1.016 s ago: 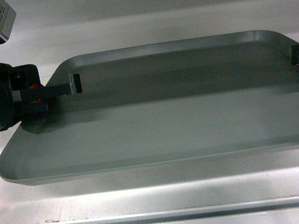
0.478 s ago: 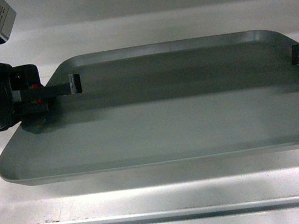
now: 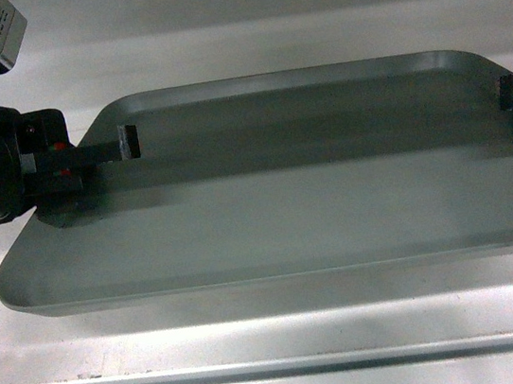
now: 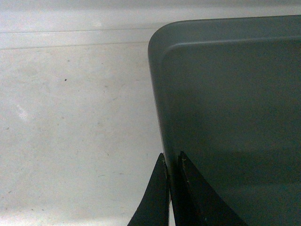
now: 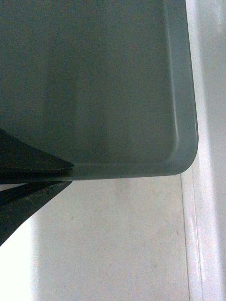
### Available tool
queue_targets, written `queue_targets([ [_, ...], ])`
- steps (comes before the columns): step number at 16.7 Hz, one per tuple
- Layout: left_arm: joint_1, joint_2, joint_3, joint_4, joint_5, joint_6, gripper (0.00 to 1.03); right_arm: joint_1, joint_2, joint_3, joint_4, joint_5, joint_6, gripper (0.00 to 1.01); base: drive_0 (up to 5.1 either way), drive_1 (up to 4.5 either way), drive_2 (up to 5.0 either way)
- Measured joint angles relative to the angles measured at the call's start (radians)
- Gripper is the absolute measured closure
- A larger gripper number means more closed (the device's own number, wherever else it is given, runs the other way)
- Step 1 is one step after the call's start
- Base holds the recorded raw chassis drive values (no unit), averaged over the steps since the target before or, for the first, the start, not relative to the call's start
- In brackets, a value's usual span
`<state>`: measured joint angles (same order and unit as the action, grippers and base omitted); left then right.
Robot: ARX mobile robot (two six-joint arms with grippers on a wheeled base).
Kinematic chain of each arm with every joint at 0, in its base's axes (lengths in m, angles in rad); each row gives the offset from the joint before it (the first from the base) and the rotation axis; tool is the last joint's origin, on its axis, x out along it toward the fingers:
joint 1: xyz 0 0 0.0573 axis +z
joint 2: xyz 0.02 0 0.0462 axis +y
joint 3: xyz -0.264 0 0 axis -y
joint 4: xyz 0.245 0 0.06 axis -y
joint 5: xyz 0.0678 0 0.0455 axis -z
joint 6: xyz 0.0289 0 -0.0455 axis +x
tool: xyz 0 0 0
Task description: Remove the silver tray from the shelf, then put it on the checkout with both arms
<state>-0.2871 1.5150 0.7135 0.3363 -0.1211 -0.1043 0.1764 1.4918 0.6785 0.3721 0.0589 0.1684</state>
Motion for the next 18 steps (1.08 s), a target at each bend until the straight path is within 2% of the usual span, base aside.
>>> queue_targets([
  [18,-0.001,0.005,0.003,-0.003,-0.002,0.0,1.0,-0.001,0.005,0.001,0.001,0.001,0.0,0.98,0.1,-4.06,4.3],
])
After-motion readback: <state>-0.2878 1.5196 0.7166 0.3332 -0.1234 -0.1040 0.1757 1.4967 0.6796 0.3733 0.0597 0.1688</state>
